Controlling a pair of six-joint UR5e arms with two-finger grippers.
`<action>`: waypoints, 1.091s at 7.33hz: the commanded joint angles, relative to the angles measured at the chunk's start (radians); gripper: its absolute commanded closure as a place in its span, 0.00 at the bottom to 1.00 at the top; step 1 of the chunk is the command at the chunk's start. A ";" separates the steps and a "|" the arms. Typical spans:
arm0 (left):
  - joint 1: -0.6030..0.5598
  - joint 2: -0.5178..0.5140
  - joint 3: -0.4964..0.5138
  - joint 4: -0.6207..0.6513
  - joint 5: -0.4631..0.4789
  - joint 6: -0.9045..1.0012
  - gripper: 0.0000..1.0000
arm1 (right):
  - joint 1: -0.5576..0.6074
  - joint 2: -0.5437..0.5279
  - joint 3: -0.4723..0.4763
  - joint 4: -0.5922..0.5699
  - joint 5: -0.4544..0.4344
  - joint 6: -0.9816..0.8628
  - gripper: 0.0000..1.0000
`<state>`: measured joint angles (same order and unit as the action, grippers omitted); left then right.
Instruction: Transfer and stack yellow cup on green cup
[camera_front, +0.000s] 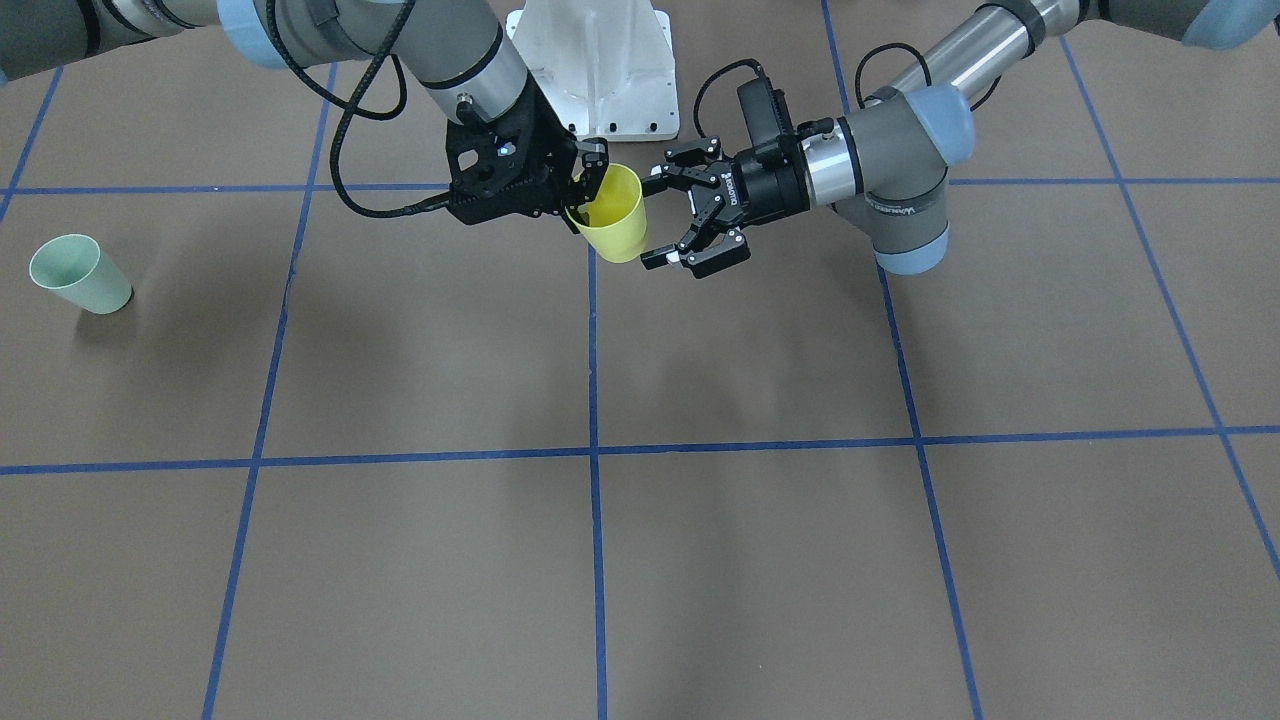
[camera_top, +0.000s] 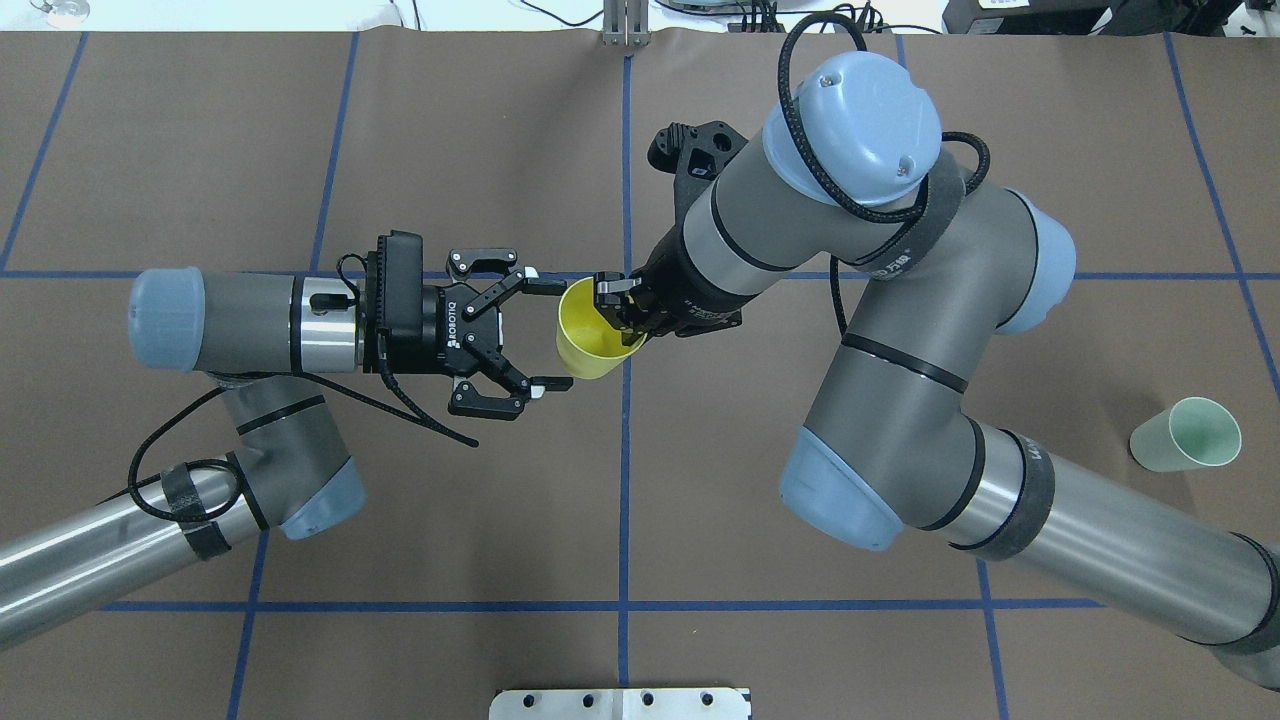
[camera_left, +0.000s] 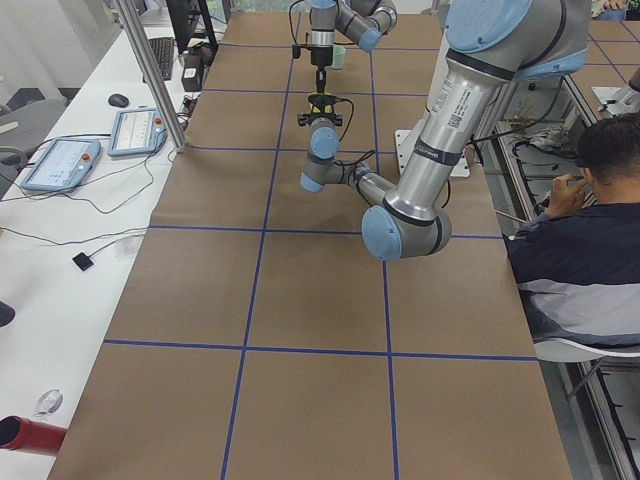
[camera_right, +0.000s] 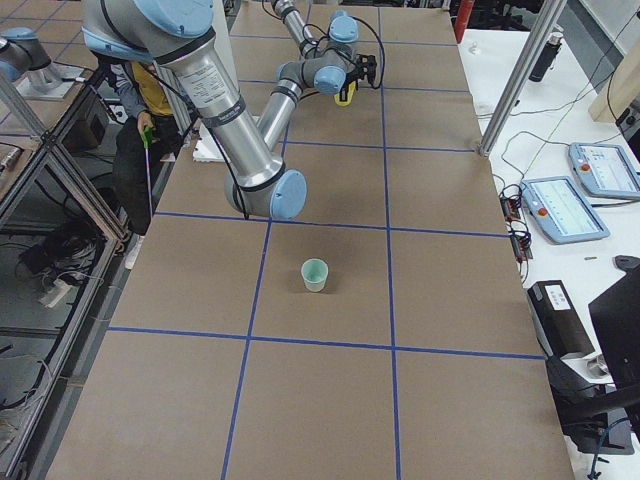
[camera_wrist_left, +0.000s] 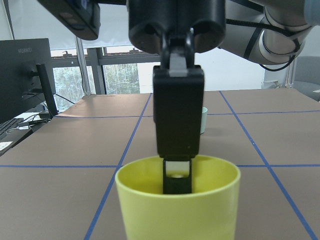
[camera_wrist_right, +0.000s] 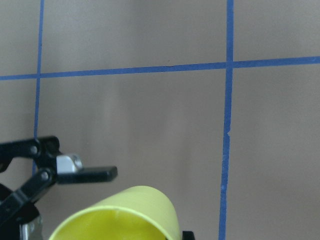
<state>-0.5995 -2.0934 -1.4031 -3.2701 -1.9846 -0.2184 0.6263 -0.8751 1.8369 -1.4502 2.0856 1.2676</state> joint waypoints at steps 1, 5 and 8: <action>0.000 -0.001 0.000 0.010 0.038 -0.057 0.00 | 0.065 -0.031 0.002 -0.015 0.002 -0.005 1.00; -0.100 -0.001 -0.007 0.278 0.052 -0.070 0.00 | 0.214 -0.115 0.002 -0.108 0.014 -0.191 1.00; -0.221 0.001 -0.007 0.611 0.040 -0.065 0.00 | 0.363 -0.208 -0.002 -0.111 0.085 -0.416 1.00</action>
<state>-0.7698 -2.0931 -1.4096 -2.8054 -1.9391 -0.2861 0.9244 -1.0422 1.8354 -1.5587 2.1325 0.9407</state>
